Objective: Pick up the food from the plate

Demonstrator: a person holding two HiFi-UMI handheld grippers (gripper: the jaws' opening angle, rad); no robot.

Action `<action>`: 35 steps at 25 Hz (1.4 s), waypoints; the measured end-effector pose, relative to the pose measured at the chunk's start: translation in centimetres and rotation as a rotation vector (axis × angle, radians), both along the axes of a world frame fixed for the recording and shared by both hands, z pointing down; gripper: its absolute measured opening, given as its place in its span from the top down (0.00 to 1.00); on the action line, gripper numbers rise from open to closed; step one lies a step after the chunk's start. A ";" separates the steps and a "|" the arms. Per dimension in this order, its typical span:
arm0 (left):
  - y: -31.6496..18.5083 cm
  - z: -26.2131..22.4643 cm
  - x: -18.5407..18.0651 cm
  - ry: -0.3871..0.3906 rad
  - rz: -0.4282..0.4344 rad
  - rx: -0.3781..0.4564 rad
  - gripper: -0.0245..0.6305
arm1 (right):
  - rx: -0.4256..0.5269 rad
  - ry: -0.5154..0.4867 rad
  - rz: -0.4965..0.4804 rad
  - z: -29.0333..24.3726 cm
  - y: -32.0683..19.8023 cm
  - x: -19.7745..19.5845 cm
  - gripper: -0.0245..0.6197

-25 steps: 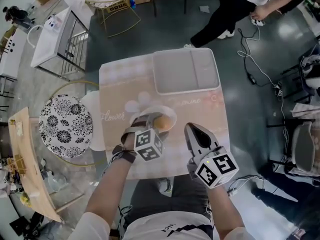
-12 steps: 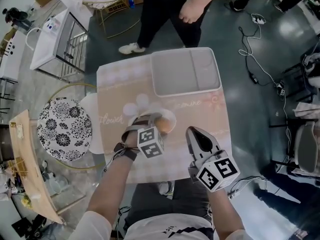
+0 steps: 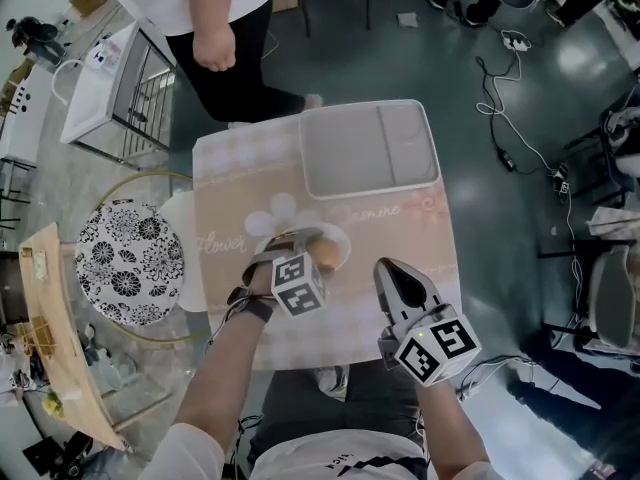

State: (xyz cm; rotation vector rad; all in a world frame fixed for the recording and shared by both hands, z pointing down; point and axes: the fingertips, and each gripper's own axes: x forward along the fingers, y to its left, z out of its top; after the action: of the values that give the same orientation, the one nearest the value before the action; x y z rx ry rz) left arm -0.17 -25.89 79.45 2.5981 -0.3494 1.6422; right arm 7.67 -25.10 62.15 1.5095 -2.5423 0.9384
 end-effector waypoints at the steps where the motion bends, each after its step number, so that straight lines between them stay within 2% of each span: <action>1: 0.1 -0.3 0.0 0.000 -0.005 0.000 0.47 | 0.000 0.000 -0.002 -0.2 0.0 0.0 0.94; 9: 1.4 -4.9 -0.3 0.004 -0.011 0.016 0.47 | 0.008 0.006 -0.040 -3.1 0.5 -1.4 0.94; 21: 5.6 -16.8 -0.3 0.058 -0.007 0.076 0.47 | 0.048 0.040 -0.092 -10.4 2.5 -3.2 0.94; 28: 7.1 -21.9 -1.4 0.059 0.006 0.112 0.47 | 0.100 0.052 -0.103 -14.6 3.2 -4.1 0.94; 35: 6.9 -28.3 -1.7 0.114 -0.056 0.195 0.47 | 0.165 0.056 -0.096 -19.6 3.3 -4.2 0.94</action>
State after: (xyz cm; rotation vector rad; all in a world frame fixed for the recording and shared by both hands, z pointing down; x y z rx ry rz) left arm -1.85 -19.01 51.16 2.7778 -0.5979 1.5043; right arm 3.52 -21.77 42.55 1.4136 -2.6823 0.6809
